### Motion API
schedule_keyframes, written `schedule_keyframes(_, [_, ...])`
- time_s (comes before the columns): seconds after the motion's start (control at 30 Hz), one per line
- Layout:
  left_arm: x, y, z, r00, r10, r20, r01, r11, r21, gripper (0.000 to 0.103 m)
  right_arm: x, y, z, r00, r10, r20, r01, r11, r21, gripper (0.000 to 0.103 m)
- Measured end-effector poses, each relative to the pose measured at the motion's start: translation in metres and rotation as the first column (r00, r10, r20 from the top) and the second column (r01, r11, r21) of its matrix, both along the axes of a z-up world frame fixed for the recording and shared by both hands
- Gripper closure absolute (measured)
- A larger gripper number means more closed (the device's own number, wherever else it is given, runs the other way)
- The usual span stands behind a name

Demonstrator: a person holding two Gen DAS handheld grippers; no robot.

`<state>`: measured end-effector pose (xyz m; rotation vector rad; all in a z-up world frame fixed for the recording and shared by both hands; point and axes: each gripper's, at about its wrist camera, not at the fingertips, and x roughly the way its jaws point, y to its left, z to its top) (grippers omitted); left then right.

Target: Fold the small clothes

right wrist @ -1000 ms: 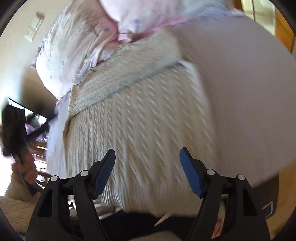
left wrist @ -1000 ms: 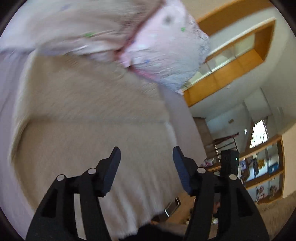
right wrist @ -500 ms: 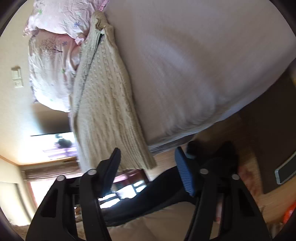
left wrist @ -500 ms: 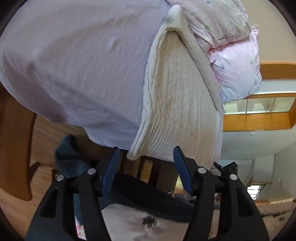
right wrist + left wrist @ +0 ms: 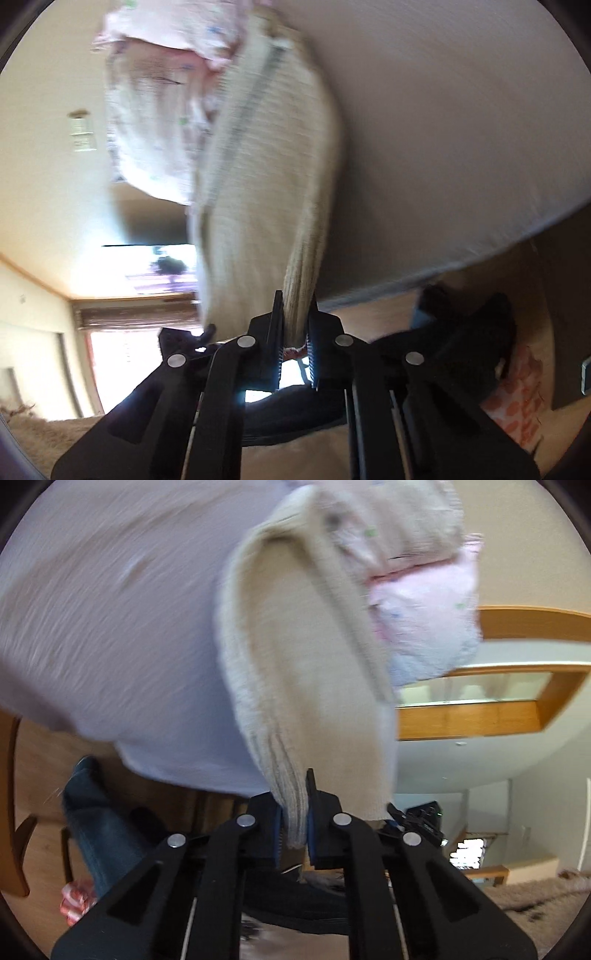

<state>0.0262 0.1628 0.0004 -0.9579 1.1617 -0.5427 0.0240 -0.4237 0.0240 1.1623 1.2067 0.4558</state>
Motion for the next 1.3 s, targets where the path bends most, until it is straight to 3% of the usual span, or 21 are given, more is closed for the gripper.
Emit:
schedule_keyframes(0.13, [0.048, -0.001, 0.05, 0.989, 0.003, 0.145, 0.005, 0.998, -0.058, 0.094, 0.058, -0.004, 0.044, 0.984, -0.077, 0.162, 0.07, 0.996, 0.049, 0.092])
schedule_keyframes(0.23, [0.122, -0.003, 0.087, 0.967, 0.021, 0.254, -0.004, 0.998, -0.068, 0.094, 0.136, -0.009, 0.078, 0.945, -0.139, 0.297, 0.131, 0.99, 0.044, 0.092])
schedule_keyframes(0.3, [0.179, -0.003, 0.109, 0.946, 0.089, 0.311, -0.082, 0.996, -0.036, 0.092, 0.2, -0.011, 0.097, 0.912, -0.189, 0.363, 0.212, 0.977, -0.025, 0.092])
schedule_keyframes(0.33, [0.205, -0.003, 0.114, 0.937, 0.135, 0.322, -0.147, 0.989, 0.013, 0.086, 0.218, -0.012, 0.099, 0.908, -0.207, 0.364, 0.245, 0.967, -0.063, 0.092])
schedule_keyframes(0.37, [0.226, -0.003, 0.114, 0.934, 0.174, 0.313, -0.199, 0.979, 0.052, 0.079, 0.243, -0.014, 0.097, 0.909, -0.236, 0.343, 0.289, 0.951, -0.113, 0.084])
schedule_keyframes(0.4, [0.248, -0.001, 0.109, 0.934, 0.222, 0.28, -0.258, 0.961, 0.096, 0.062, 0.26, -0.015, 0.092, 0.918, -0.26, 0.301, 0.317, 0.935, -0.16, 0.072])
schedule_keyframes(0.43, [0.26, 0.0, 0.105, 0.935, 0.252, 0.25, -0.29, 0.949, 0.127, 0.047, 0.265, -0.013, 0.09, 0.922, -0.279, 0.267, 0.333, 0.924, -0.186, 0.036])
schedule_keyframes(0.47, [0.267, 0.002, 0.1, 0.936, 0.277, 0.216, -0.312, 0.938, 0.151, 0.043, 0.265, -0.012, 0.086, 0.918, -0.317, 0.24, 0.363, 0.914, -0.182, 0.026])
schedule_keyframes(0.53, [0.266, 0.007, 0.091, 0.943, 0.277, 0.186, -0.306, 0.941, 0.146, 0.03, 0.253, -0.005, 0.081, 0.915, -0.311, 0.259, 0.356, 0.922, -0.154, 0.024])
schedule_keyframes(0.6, [0.261, 0.011, 0.082, 0.957, 0.224, 0.185, -0.266, 0.932, 0.247, 0.023, 0.239, 0.007, 0.073, 0.937, -0.237, 0.258, 0.302, 0.919, -0.253, 0.023])
schedule_keyframes(0.67, [0.262, 0.016, 0.065, 0.974, 0.176, 0.14, -0.211, 0.929, 0.305, 0.023, 0.224, 0.014, 0.056, 0.956, -0.218, 0.198, 0.267, 0.925, -0.27, 0.023])
schedule_keyframes(0.73, [0.266, 0.022, 0.043, 0.987, 0.15, 0.06, -0.161, 0.941, 0.297, 0.024, 0.211, 0.019, 0.041, 0.96, -0.24, 0.144, 0.268, 0.935, -0.232, 0.023])
schedule_keyframes(0.8, [0.268, 0.025, 0.031, 0.991, 0.128, 0.034, -0.132, 0.949, 0.285, 0.024, 0.194, 0.025, 0.033, 0.958, -0.259, 0.122, 0.281, 0.935, -0.218, 0.023])
schedule_keyframes(0.97, [0.289, 0.019, 0.007, 0.999, 0.05, -0.002, -0.048, 0.965, 0.256, 0.024, 0.168, 0.043, 0.028, 0.959, -0.266, 0.094, 0.28, 0.934, -0.22, 0.023])
schedule_keyframes(1.07, [0.299, 0.012, 0.004, 0.999, 0.002, 0.043, -0.012, 0.97, 0.244, 0.026, 0.16, 0.044, 0.035, 0.957, -0.27, 0.105, 0.288, 0.93, -0.231, 0.023])
schedule_keyframes(1.1, [0.301, 0.01, 0.002, 0.999, 0.002, 0.04, -0.011, 0.975, 0.224, 0.04, 0.161, 0.044, 0.037, 0.958, -0.268, 0.105, 0.286, 0.93, -0.233, 0.023])
schedule_keyframes(1.13, [0.304, 0.007, -0.003, 1.0, 0.001, 0.015, -0.004, 0.98, 0.198, 0.07, 0.161, 0.043, 0.037, 0.959, -0.263, 0.105, 0.281, 0.931, -0.233, 0.023])
schedule_keyframes(1.17, [0.304, 0.007, -0.01, 1.0, 0.005, -0.019, -0.002, 0.982, 0.187, 0.084, 0.161, 0.04, 0.037, 0.961, -0.256, 0.104, 0.274, 0.932, -0.236, 0.022])
schedule_keyframes(1.27, [0.294, 0.01, -0.012, 0.997, 0.07, -0.021, -0.068, 0.995, 0.079, 0.088, 0.165, 0.024, 0.034, 0.963, -0.249, 0.099, 0.266, 0.932, -0.244, 0.021])
schedule_keyframes(1.3, [0.288, 0.007, -0.003, 0.995, 0.098, -0.01, -0.098, 0.995, 0.009, 0.088, 0.166, 0.018, 0.033, 0.964, -0.247, 0.1, 0.265, 0.934, -0.241, 0.021])
